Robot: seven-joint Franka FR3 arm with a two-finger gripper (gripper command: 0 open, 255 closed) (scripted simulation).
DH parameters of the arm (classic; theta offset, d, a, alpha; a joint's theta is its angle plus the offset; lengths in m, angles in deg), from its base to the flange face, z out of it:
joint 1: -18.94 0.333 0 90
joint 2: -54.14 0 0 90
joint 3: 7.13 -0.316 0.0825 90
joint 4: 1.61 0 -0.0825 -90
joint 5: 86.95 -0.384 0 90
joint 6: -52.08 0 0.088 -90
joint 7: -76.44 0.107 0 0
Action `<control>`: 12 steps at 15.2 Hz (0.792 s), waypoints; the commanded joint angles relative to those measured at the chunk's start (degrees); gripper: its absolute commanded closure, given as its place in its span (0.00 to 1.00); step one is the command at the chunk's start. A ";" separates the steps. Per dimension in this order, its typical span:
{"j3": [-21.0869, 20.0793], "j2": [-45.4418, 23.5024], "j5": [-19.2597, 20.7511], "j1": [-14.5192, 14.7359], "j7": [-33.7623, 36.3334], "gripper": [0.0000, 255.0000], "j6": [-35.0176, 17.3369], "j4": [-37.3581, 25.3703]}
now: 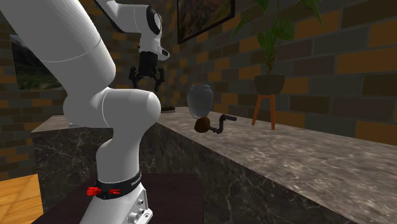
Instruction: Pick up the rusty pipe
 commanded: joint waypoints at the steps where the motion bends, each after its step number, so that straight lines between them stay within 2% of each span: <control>1: 0.00 0.00 0.00 0.00 0.00 0.00 0.00 0.00; 12: 13.04 -8.28 13.16 -4.54 -17.05 0.00 -7.99 0.85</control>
